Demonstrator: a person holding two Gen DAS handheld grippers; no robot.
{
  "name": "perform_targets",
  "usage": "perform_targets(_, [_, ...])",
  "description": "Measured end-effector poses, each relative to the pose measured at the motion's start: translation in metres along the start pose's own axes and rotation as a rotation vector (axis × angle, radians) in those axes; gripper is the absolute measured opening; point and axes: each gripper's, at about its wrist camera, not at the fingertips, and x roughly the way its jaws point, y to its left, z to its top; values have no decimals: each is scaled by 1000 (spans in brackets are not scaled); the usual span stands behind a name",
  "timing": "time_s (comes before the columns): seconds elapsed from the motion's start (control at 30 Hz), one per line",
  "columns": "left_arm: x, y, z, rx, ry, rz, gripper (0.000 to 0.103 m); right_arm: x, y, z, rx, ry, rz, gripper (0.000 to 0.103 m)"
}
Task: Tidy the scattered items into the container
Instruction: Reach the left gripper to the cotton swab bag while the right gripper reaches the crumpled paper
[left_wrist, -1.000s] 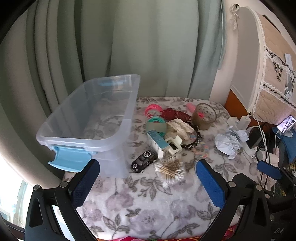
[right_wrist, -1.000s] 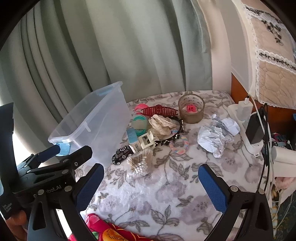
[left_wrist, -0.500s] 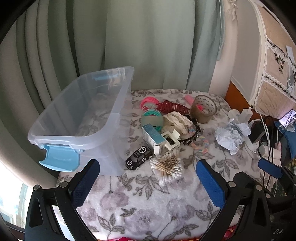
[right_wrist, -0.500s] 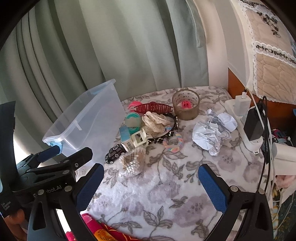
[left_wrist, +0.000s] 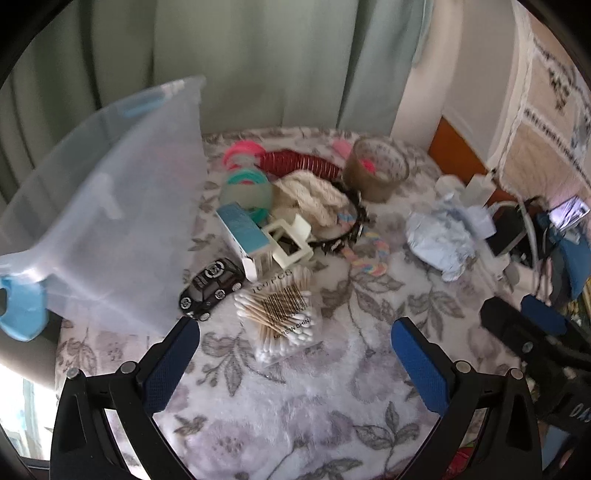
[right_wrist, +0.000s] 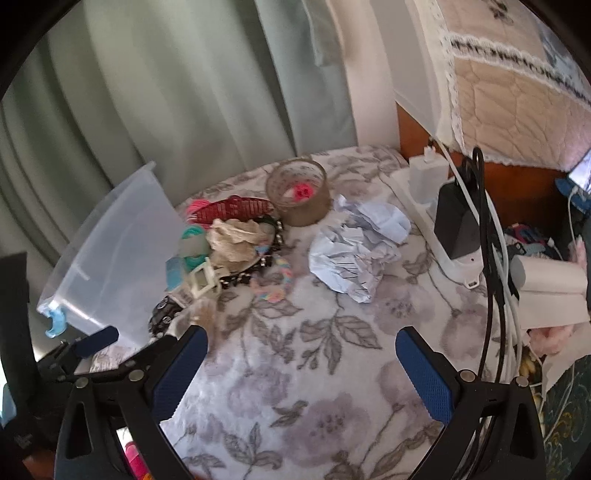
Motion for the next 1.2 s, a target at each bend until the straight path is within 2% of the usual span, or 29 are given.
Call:
perform_targets(0.13, [21,-3,3,12,31,11,103,19,-4,7,10,21,-58,103])
perform_targets(0.37, [59,1,15,-1,83,51,95,54,-13,22,38,49,-82,98])
perform_targets(0.53, [75,6,19,-7,105,58,95,78,-24,35,72,59,-131,96])
perform_targets(0.6, [81,9,21,-16,115,53,83,85,-30,40,87,58,-145,95])
perform_targets(0.63, [83,10,21,-18,119,56,82,89,-33,43,95,56,-152,95])
perform_targets(0.77, [90,15,23,-23,122,64,75,101,-41,51,122,51,-133,95])
perform_targets(0.87, [92,16,24,-15,114,71,73,107,-39,56,109,43,-116,94])
perform_targets(0.97, [93,15,24,4,104,81,71,114,-38,59,99,50,-124,90])
perform_targets(1.03, [94,13,24,17,98,89,70,117,-39,61,107,53,-119,84])
perform_targets(1.2, [91,9,22,20,91,92,65,115,-37,60,103,51,-118,78])
